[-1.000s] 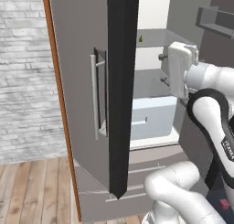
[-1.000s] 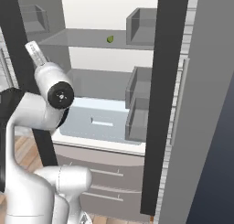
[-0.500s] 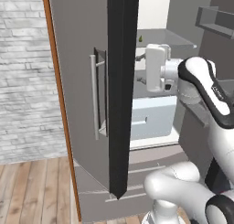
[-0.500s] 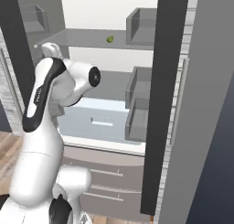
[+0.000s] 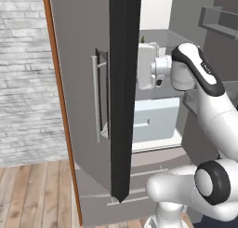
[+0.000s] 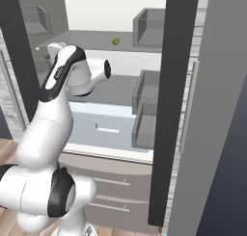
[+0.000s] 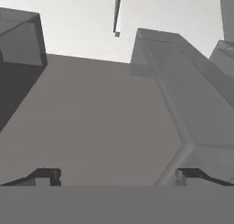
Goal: There is a bowl on the dining counter. Grab a lemon wedge from the fridge and place it in the bowl. Then get the liquor bottle and glass cup from the cabinet and place them next to the bowl.
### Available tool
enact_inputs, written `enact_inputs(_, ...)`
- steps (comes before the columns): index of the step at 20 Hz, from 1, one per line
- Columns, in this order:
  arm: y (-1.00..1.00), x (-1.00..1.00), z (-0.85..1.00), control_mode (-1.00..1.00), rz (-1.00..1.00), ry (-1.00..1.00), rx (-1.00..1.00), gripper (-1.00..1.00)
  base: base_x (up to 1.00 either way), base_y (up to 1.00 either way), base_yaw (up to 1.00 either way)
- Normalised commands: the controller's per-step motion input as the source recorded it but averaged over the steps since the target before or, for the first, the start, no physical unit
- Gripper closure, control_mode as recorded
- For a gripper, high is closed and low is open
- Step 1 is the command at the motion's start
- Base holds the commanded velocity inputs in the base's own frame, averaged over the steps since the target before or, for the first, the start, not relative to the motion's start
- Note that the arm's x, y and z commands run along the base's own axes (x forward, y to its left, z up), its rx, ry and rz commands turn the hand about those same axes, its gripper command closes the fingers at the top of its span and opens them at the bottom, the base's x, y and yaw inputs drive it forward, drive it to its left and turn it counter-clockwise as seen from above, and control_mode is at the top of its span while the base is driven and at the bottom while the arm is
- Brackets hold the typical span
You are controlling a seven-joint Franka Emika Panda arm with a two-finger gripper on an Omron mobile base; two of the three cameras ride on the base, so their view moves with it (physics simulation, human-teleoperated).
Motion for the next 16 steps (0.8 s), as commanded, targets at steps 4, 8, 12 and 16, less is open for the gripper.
enact_inputs(4,0.68,-0.11,-0.14,-1.0,0.17,0.0,0.0,-1.0,0.0,0.0,0.0)
enact_inputs(8,0.74,-0.15,-0.14,-1.0,0.16,0.0,0.0,-1.0,0.0,0.0,0.0)
enact_inputs(12,0.81,-0.28,-0.16,-1.0,0.15,0.0,0.0,-1.0,0.0,0.0,0.0)
enact_inputs(16,0.85,-0.42,-0.13,-1.0,0.12,0.0,0.0,-1.0,0.0,0.0,0.0)
